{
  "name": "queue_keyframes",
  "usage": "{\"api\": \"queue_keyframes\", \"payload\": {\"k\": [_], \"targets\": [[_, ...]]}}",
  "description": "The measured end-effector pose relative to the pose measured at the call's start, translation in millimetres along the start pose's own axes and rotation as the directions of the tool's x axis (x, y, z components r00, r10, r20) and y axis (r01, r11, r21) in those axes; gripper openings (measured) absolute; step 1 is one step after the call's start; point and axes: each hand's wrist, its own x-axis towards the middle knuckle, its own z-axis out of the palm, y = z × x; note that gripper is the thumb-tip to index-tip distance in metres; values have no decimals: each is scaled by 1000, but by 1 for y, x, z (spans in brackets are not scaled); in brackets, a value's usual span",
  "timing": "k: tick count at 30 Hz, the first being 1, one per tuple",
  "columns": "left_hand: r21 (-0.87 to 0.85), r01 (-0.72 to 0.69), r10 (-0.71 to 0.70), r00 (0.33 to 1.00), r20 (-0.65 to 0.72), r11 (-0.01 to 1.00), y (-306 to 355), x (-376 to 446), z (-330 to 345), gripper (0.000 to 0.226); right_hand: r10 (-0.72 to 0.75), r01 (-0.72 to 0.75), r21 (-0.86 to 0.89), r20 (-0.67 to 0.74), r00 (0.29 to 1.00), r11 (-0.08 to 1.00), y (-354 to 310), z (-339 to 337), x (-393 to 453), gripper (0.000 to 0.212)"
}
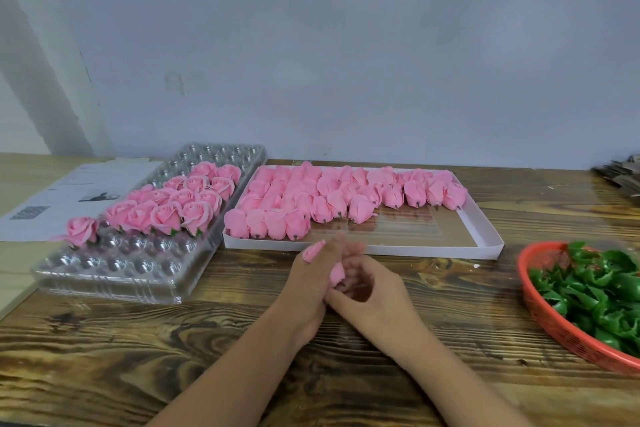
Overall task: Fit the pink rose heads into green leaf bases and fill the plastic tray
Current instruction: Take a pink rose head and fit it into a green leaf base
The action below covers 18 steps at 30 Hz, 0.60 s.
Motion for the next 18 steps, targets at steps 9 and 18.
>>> {"api": "queue_keyframes", "payload": {"k": [9,18], "targets": [[-50,-3,5,999,50,999,0,0,-1,34,-129,128,-20,-54,990,992,-5,2,-5,22],[-9,-32,33,986,163,999,3,0,-9,40,18,-57,320,124,992,946,-18,-6,-3,13]]}}
